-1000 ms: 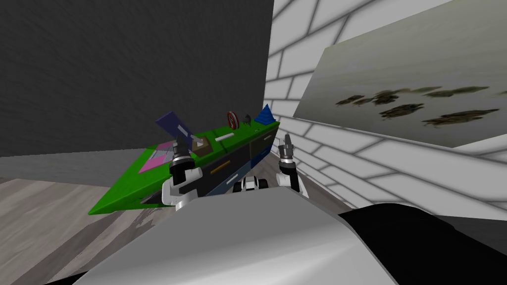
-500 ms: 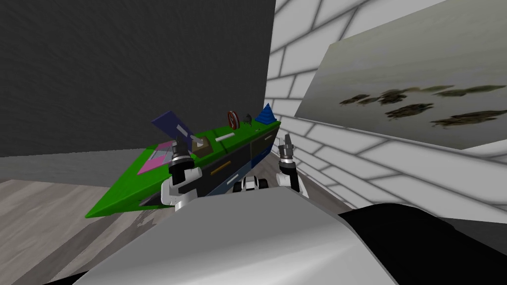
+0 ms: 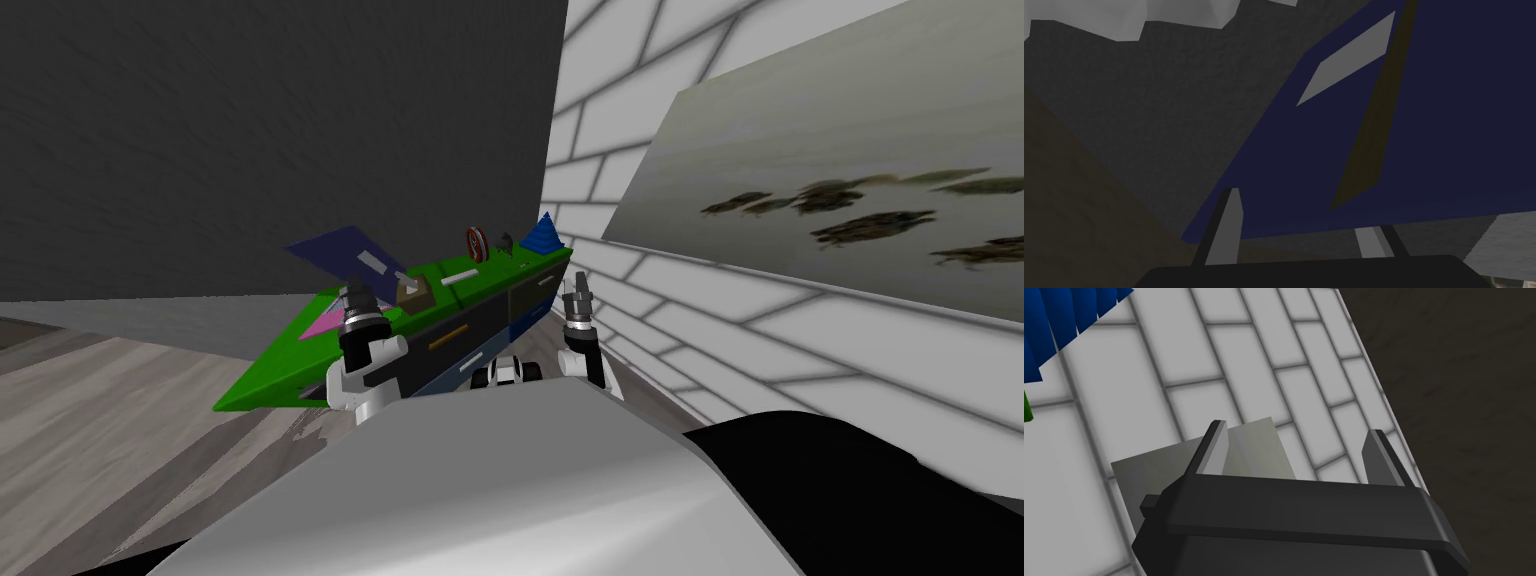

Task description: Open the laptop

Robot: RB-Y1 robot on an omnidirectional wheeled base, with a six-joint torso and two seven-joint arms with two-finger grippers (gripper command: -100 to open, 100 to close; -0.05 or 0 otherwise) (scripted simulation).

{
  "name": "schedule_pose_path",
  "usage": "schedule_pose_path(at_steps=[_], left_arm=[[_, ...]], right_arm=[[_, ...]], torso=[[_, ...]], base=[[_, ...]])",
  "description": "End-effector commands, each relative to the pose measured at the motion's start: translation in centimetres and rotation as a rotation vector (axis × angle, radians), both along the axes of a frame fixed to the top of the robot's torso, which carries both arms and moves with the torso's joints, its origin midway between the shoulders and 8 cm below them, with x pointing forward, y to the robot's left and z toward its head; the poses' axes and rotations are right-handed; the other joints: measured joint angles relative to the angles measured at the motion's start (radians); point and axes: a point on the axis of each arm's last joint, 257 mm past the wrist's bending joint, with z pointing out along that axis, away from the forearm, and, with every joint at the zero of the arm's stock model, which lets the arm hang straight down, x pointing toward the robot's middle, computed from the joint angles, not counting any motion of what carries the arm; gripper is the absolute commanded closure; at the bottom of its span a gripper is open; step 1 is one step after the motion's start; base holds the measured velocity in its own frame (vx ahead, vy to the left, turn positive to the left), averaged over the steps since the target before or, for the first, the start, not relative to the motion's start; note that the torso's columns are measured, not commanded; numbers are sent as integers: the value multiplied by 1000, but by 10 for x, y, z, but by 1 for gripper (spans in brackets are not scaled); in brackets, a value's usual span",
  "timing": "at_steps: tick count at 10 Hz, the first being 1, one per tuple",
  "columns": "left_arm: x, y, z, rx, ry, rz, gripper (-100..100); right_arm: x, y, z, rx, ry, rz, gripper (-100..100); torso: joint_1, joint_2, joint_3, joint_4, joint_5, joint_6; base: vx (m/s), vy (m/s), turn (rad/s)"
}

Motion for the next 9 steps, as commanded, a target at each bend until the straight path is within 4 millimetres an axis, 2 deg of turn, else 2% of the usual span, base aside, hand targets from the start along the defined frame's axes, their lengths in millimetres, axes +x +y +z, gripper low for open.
schedule_pose_path(at_steps=[1, 4, 5, 9], left_arm=[[4, 5, -2, -99, -57, -35, 100], [6, 12, -1, -202, -125, -72, 100], [5, 10, 0, -175, -111, -62, 100], [12, 27, -15, -367, -200, -120, 100]], right_arm=[[0, 0, 0, 0, 0, 0, 0], [0, 0, 0, 0, 0, 0, 0], [0, 0, 0, 0, 0, 0, 0], [0, 0, 0, 0, 0, 0, 0]], torso=[[-1, -1, -1, -1, 0, 1], [-2, 1, 0, 1, -2, -1], [-2, 3, 1, 1, -2, -2], [-3, 6, 4, 2, -2, -3]], base=[[32, -23, 113], [33, -24, 103], [14, -13, 27], [33, -42, 131]])
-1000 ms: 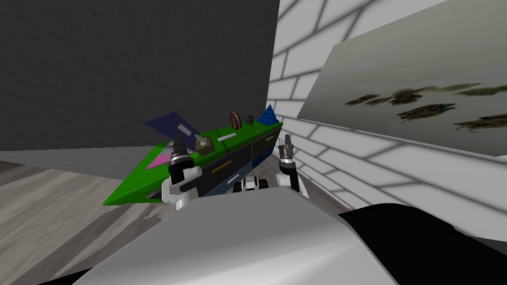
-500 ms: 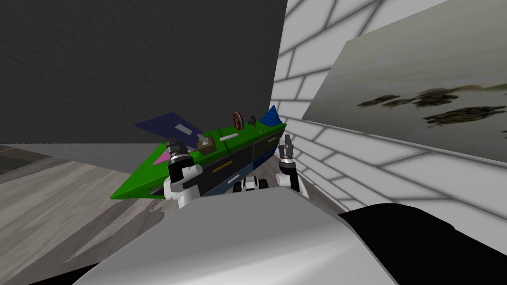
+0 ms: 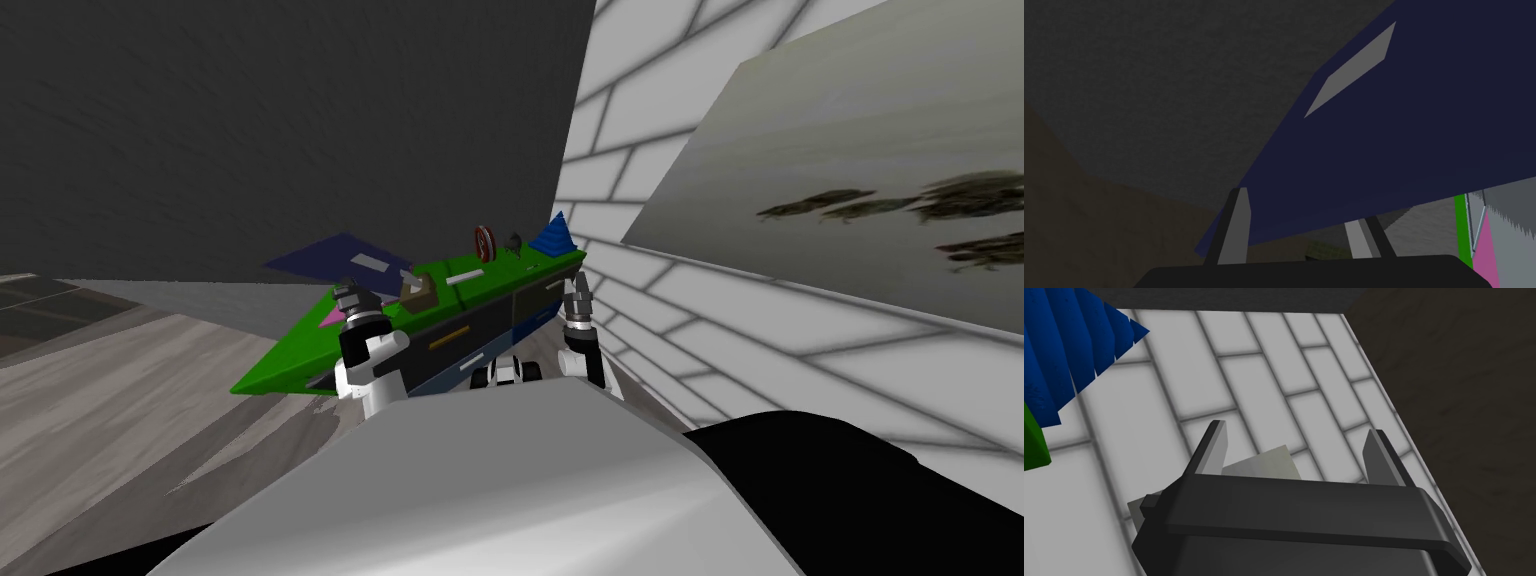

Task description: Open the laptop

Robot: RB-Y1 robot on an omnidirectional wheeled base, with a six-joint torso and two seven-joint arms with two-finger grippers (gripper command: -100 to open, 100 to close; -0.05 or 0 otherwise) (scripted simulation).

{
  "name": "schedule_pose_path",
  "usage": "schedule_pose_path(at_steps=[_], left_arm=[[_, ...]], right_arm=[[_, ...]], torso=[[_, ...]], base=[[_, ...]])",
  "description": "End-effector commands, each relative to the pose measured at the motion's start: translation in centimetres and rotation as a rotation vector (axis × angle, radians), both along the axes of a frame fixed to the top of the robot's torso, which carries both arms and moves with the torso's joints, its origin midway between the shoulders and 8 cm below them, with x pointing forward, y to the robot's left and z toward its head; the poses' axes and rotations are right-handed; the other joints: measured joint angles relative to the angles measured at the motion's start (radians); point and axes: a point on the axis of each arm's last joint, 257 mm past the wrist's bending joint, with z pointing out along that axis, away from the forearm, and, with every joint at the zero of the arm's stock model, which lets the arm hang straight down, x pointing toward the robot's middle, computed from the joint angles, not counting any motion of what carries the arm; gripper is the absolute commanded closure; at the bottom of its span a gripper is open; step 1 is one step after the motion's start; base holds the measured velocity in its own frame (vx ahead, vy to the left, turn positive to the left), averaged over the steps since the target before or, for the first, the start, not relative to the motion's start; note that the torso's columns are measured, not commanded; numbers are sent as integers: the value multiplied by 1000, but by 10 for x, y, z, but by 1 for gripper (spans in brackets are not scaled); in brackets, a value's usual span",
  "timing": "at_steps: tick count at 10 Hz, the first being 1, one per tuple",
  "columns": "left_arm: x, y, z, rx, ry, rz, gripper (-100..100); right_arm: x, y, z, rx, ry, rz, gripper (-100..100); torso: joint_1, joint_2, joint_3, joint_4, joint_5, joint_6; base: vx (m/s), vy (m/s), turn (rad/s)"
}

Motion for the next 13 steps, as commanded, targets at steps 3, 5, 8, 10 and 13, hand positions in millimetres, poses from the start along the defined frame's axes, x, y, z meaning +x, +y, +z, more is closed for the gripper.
schedule_pose_path(at_steps=[3, 5, 8, 10, 13], left_arm=[[6, 14, -15, -179, -84, -54, 100], [9, 19, -21, -254, -122, -75, 100], [13, 29, -30, -346, -155, -97, 100], [10, 27, -4, -307, -149, -94, -100], [8, 28, 14, -305, -149, -96, -100]], right_arm=[[0, 0, 0, 0, 0, 0, 0], [0, 0, 0, 0, 0, 0, 0], [0, 0, 0, 0, 0, 0, 0], [0, 0, 0, 0, 0, 0, 0], [0, 0, 0, 0, 0, 0, 0]], torso=[[-2, 0, 0, 1, -2, 1], [-1, -1, 0, -1, 1, 1], [0, -2, 0, -2, 2, 0], [1, -1, 0, -1, 1, 1], [-3, 3, 2, 4, -3, 1]], base=[[26, -39, 102], [29, -36, 107], [23, -32, 96], [14, -22, 9], [9, -1, 4]])
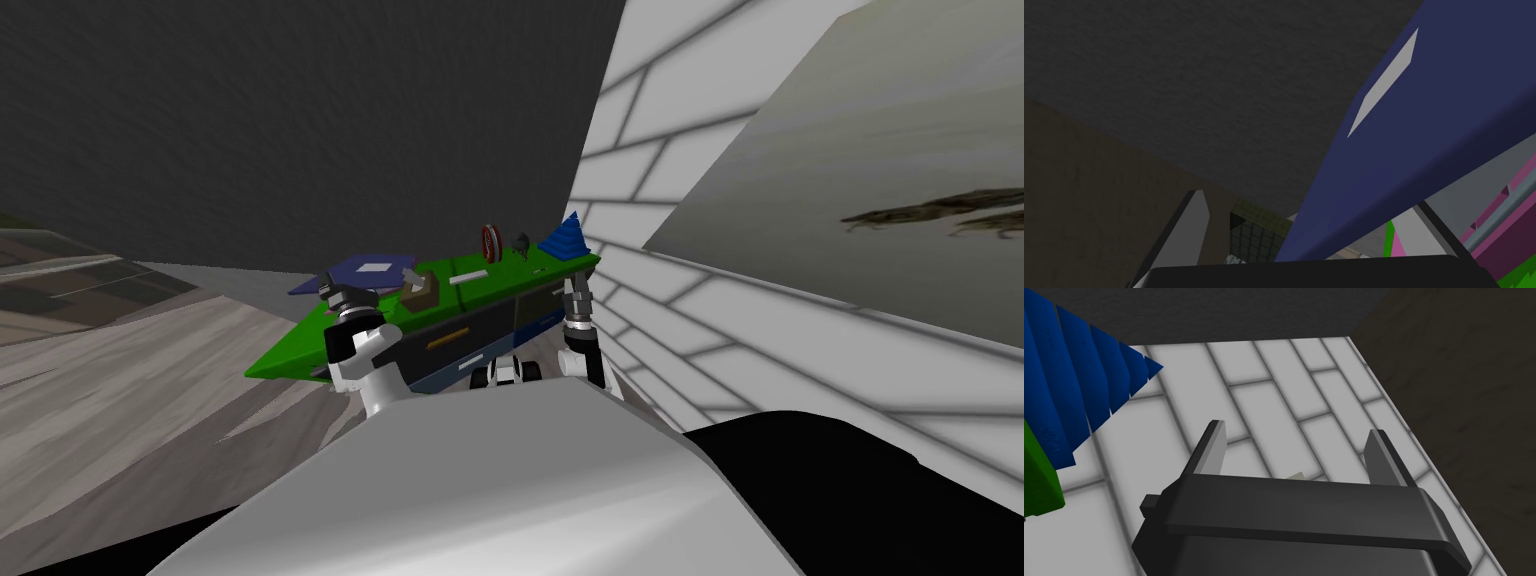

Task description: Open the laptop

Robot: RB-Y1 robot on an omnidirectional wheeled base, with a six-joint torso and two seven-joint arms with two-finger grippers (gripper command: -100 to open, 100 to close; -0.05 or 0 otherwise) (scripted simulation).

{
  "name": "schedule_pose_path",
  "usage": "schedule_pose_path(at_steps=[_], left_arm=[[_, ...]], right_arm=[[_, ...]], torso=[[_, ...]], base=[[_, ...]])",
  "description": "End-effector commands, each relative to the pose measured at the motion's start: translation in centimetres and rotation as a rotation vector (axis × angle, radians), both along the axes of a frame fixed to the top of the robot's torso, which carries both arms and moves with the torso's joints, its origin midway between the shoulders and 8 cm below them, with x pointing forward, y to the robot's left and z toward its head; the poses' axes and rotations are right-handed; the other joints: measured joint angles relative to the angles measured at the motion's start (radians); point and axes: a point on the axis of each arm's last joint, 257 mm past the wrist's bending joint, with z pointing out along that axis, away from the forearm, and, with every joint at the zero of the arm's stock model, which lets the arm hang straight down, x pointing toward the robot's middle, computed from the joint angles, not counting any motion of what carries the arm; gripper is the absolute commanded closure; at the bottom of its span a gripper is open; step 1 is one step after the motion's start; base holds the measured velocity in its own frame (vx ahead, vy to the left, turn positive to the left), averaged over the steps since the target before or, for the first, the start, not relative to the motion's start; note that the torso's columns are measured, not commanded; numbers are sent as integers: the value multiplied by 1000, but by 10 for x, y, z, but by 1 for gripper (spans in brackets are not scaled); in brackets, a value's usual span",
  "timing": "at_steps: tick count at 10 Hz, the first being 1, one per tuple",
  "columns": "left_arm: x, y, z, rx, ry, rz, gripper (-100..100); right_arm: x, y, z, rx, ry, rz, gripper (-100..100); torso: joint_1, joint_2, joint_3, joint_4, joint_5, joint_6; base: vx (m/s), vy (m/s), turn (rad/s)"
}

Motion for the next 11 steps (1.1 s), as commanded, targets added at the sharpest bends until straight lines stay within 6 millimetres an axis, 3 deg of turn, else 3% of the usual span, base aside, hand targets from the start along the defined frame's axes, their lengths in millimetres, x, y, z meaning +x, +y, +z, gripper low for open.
schedule_pose_path(at_steps=[1, 4, 5, 6, 11], left_arm=[[-2, 0, 20, 6, -10, -3, -100], [-5, 1, 36, 8, -10, -4, -100], [-4, 1, 33, 6, -9, -3, -100], [-4, 1, 33, 5, -7, -4, 0], [-3, 2, 28, -2, 4, -4, 0]], right_arm=[[0, 0, 0, 0, 0, 0, 0], [0, 0, 0, 0, 0, 0, 0], [0, 0, 0, 0, 0, 0, 0], [0, 0, 0, 0, 0, 0, 0], [0, 0, 0, 0, 0, 0, 0]], torso=[[-1, 0, 0, 0, 0, 0], [0, -3, -3, -2, 1, 0], [1, -3, -3, -2, 1, 0], [2, -4, -3, -3, 2, 0], [1, -3, -2, -2, 1, 0]], base=[[11, -8, -2], [7, -12, 6], [0, 0, 0], [0, 0, 0], [0, 0, 0]])
